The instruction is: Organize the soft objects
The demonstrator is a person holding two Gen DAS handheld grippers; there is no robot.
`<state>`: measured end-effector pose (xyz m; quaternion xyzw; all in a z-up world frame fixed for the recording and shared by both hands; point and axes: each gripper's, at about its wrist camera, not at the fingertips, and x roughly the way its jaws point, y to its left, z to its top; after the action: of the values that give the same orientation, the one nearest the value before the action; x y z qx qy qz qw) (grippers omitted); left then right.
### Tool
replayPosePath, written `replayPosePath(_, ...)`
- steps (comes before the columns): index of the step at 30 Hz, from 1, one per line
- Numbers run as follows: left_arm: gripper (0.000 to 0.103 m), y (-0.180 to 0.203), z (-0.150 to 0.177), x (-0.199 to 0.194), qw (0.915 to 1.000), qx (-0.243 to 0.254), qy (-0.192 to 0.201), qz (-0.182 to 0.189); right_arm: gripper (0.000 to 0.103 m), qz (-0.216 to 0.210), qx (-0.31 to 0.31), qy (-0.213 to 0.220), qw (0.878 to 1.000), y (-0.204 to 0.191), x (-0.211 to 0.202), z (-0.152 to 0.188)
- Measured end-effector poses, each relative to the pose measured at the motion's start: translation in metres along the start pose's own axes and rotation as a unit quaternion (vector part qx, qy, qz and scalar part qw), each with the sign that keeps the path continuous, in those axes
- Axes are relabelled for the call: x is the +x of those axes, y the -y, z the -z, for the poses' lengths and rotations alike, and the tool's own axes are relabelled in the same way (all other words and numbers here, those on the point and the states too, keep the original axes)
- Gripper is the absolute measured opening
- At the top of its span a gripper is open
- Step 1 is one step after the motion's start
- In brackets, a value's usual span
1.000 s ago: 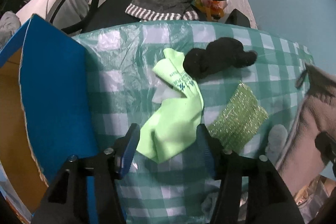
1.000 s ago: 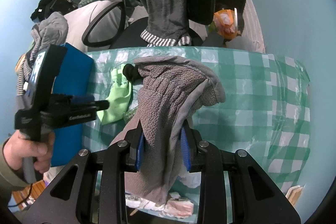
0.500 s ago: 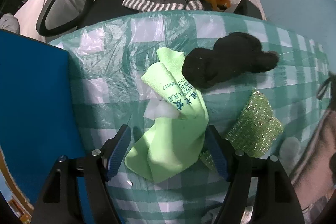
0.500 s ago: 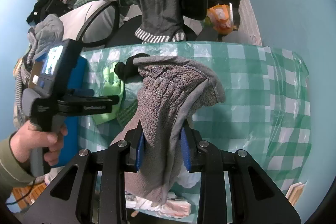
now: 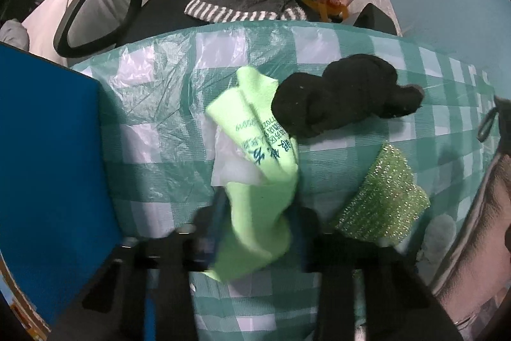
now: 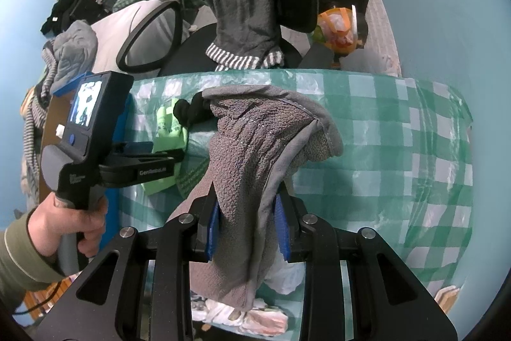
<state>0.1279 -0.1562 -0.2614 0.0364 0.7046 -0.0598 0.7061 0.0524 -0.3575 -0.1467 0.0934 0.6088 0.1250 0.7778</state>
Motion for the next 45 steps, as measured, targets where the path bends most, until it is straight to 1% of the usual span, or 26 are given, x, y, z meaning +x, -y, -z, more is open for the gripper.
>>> replayPosePath(3,0.014,-0.002,0.000,0.000,0.9999,-0.003,-0.005,0.010,0.029,-0.002,-0.003,0.000,1.000,-0.002,0.001,-0.001)
replayPosePath(5,0.010,-0.003,0.000,0.001,0.9998,-0.006,-0.007,0.016,0.029,-0.003,-0.006,0.001,1.000,-0.005,0.001,-0.002)
replayPosePath(8,0.008,-0.005,0.004,-0.002,0.9997,-0.008,-0.007,0.022,0.029,-0.005,-0.010,0.002,1.000,-0.007,0.000,-0.002)
replayPosePath(18,0.007,-0.015,0.019,-0.029,0.9993,-0.005,0.019,0.031,0.029,-0.010,-0.019,0.009,1.000,-0.013,-0.004,-0.005)
replayPosePath(27,0.007,-0.020,0.033,-0.061,0.9981,-0.003,0.048,0.039,0.029,-0.012,-0.031,0.017,0.999,-0.023,-0.011,-0.004)
replayPosePath(45,0.007,-0.031,0.063,-0.114,0.9936,-0.011,0.092,0.065,0.029,-0.017,-0.063,0.036,0.997,-0.050,-0.031,-0.004)
